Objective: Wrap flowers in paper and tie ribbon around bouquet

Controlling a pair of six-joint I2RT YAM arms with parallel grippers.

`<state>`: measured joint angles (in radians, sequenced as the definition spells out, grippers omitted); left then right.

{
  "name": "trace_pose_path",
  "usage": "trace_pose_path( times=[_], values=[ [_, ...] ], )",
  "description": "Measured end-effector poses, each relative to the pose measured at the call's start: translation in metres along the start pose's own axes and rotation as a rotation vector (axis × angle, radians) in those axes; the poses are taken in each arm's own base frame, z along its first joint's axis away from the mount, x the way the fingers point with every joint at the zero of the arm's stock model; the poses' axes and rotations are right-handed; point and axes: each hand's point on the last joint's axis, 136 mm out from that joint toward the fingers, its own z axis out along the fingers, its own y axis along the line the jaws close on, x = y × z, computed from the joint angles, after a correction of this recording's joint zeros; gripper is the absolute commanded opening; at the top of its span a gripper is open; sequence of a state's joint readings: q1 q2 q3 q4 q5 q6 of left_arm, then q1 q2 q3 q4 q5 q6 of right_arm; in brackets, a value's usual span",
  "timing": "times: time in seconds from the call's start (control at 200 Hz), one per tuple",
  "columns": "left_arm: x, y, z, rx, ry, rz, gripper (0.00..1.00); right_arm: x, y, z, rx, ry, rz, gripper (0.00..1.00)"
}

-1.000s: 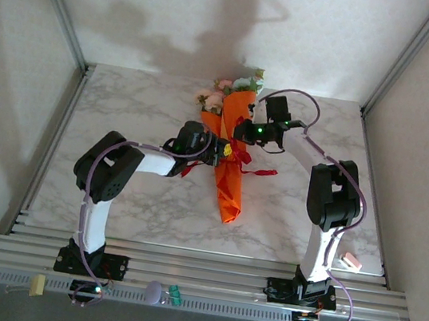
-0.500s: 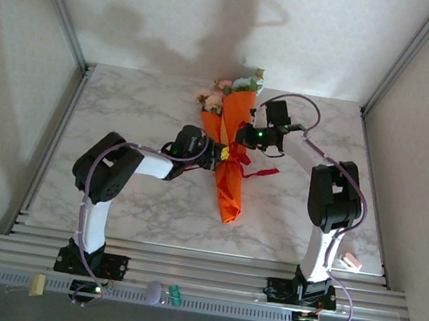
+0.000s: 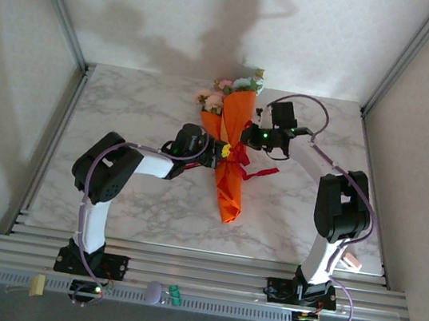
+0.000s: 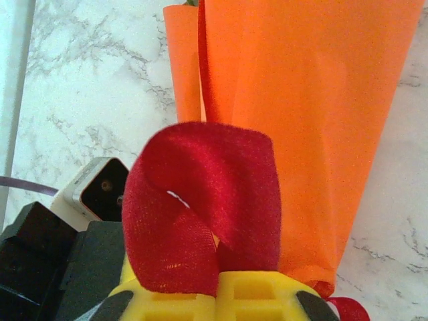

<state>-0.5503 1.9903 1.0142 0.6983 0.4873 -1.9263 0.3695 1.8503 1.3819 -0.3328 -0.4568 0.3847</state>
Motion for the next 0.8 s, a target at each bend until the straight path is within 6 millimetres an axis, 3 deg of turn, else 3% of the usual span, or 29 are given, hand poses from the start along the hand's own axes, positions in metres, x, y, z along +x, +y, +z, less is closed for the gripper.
trace_pose_path(
  times=[0.27,0.571,0.796],
  values=[
    [0.009,-0.002,0.004,0.003,0.018,0.01,0.0,-0.005,0.018,0.01,-0.015,0.014,0.006,0.0],
    [0.016,-0.006,0.005,0.019,0.034,0.012,0.0,-0.009,0.015,0.021,0.011,0.039,0.04,0.0],
    [0.013,-0.001,0.005,0.011,0.023,0.004,0.0,-0.001,0.002,0.032,0.052,0.092,0.072,0.14]
  ],
)
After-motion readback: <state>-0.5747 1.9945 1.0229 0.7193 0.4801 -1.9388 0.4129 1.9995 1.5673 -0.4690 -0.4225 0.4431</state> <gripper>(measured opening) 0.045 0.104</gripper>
